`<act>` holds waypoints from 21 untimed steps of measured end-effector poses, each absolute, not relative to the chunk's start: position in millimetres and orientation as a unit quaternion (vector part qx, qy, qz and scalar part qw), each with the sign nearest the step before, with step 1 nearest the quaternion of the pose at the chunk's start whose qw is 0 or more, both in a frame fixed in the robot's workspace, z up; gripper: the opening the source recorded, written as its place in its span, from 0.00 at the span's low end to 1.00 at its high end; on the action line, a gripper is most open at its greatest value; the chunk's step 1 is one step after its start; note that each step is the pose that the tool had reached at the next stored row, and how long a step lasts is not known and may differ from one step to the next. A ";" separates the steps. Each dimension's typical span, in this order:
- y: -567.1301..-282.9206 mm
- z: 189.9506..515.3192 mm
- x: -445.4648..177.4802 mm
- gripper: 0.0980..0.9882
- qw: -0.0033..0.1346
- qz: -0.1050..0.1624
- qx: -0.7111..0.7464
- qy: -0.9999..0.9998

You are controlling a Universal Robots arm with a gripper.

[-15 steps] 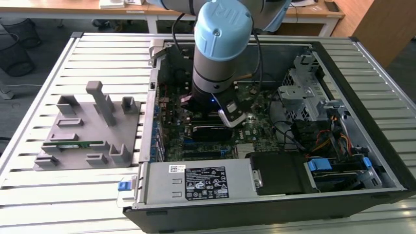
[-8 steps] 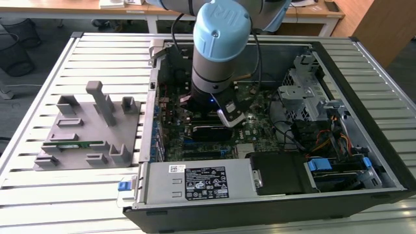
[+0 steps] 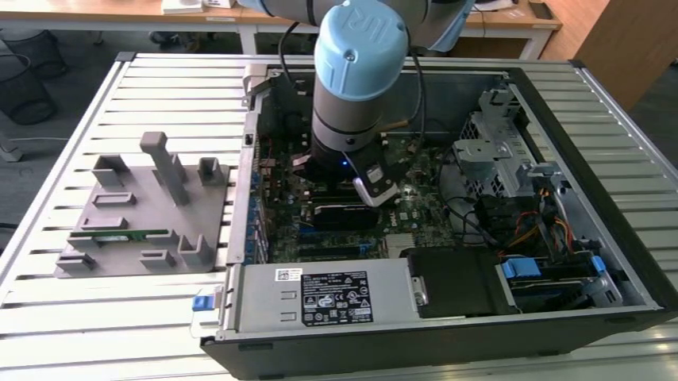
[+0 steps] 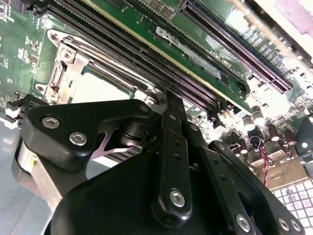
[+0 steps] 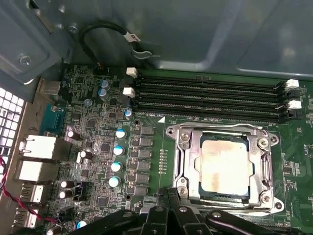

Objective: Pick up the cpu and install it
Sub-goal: 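Install the second cpu locking lever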

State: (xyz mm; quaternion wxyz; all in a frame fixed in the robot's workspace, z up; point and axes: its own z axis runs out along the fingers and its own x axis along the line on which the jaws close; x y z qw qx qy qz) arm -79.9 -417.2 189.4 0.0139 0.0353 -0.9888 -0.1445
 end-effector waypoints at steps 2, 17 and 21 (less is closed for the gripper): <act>-417.2 190.8 -80.0 0.01 0.014 -0.144 0.035 -0.989; -417.2 224.3 -80.0 0.01 0.014 -0.154 0.035 -0.987; -417.2 229.4 -80.1 0.01 0.013 -0.167 0.036 -0.985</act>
